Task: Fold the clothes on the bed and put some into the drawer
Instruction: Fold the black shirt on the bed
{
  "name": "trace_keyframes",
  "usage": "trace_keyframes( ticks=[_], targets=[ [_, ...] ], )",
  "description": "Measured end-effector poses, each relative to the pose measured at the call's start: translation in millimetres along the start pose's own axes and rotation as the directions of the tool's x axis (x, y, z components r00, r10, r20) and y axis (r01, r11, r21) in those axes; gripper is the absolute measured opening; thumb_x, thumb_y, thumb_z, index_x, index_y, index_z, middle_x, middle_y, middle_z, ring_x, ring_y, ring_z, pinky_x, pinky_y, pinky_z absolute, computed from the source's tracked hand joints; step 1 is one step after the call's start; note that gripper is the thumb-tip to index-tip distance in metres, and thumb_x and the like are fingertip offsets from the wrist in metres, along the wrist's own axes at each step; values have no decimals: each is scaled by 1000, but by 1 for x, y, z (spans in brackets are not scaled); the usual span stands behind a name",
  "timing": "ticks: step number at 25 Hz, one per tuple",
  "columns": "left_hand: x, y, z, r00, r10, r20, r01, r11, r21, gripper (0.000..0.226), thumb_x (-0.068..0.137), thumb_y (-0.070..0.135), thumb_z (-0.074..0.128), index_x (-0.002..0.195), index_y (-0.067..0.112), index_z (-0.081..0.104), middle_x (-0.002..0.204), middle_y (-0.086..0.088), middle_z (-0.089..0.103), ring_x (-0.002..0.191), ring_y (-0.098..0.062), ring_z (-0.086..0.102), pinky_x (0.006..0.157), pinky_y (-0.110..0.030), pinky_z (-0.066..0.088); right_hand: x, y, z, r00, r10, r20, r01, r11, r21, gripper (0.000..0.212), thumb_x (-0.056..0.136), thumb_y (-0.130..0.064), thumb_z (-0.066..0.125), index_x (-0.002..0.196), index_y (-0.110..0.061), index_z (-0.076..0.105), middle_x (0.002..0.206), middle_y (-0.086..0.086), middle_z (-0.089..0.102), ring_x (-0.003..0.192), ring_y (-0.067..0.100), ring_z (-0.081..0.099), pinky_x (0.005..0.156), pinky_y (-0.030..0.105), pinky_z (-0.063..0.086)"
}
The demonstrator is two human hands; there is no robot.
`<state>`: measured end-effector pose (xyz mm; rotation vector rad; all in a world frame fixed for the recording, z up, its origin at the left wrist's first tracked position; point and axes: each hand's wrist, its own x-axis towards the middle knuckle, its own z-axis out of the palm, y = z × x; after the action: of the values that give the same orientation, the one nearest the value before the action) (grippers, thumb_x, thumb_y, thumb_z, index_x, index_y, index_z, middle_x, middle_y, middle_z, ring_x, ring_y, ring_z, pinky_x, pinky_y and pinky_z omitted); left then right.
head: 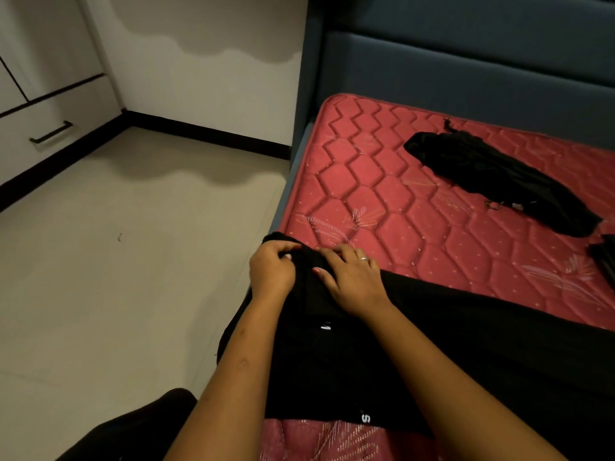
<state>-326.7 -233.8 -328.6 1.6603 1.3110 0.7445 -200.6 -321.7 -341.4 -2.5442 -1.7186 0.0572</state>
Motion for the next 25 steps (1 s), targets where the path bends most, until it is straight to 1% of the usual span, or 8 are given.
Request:
trace_keyframes(
  ticks=[6, 10, 12, 14, 16, 18, 20, 25],
  targets=[
    [-14, 0, -5, 987, 143, -75, -111, 937, 332, 45, 90, -4, 44, 132, 9, 56, 143, -10, 48, 121, -33, 52, 97, -38, 40, 11, 13, -17, 963, -90, 254, 46, 984, 173, 56, 99, -57, 24, 151, -42, 10, 159, -6, 16, 147, 18, 11, 116, 49, 3],
    [-15, 20, -10, 997, 65, -31, -33, 789, 614, 69, 89, 3, 49, 151, 14, 22, 158, -20, 6, 132, -40, 34, 95, -50, 42, -48, 77, -42, 983, -154, 103, 149, 988, 48, 59, 98, -54, 21, 152, -38, 3, 161, -13, 5, 148, 9, -4, 119, 44, -7],
    [-30, 41, 11, 920, 391, 42, -318, 677, 664, 68, 81, 1, 52, 146, 7, 34, 153, -25, 20, 129, -43, 36, 91, -52, 44, -90, 120, -44, 980, -96, 174, 86, 994, 65, 63, 93, -62, 11, 151, -41, -3, 160, -14, 1, 146, 6, -9, 120, 41, -4],
    [-67, 59, 54, 757, 606, 244, -603, 502, 620, 63, 75, 10, 60, 137, 8, 48, 144, -21, 43, 125, -40, 46, 89, -51, 47, -115, 152, -43, 962, -16, 272, -15, 994, 112, 65, 89, -67, 6, 148, -43, -6, 160, -13, -2, 142, 3, -14, 121, 43, -1],
    [-114, 65, 100, 676, 554, 487, -733, 439, 519, 65, 80, 35, 65, 139, 14, 49, 146, -13, 44, 132, -33, 43, 99, -56, 40, -128, 170, -42, 948, -9, 317, -42, 987, 154, 75, 79, -73, -1, 148, -43, -5, 160, -12, -5, 141, 3, -14, 121, 44, -1],
    [-145, 59, 133, 673, 335, 659, -729, 447, 518, 69, 90, 57, 32, 151, 24, 28, 159, -4, 22, 146, -25, 18, 113, -57, 17, -140, 190, -39, 946, -31, 324, -6, 994, 111, 84, 70, -76, -9, 148, -43, -5, 159, -14, -7, 143, 5, -12, 118, 41, -3],
    [-154, 50, 147, 709, 178, 682, -671, 466, 577, 74, 86, 68, 7, 152, 36, 11, 162, 2, 3, 149, -24, -2, 113, -60, 2, -155, 230, -37, 949, 19, 313, -37, 998, 51, 80, 69, -77, -13, 143, -49, -10, 158, -16, -9, 144, 7, -11, 117, 40, -2],
    [-167, 68, 175, 796, 123, 593, -576, 459, 677, 76, 87, 75, 10, 153, 38, 6, 162, -2, -4, 147, -35, -10, 111, -62, -10, -218, 346, -37, 897, 410, 163, -401, 912, -87, 66, 84, -71, 2, 145, -47, -7, 162, -10, 3, 149, 15, 2, 118, 46, 5]
  ],
)
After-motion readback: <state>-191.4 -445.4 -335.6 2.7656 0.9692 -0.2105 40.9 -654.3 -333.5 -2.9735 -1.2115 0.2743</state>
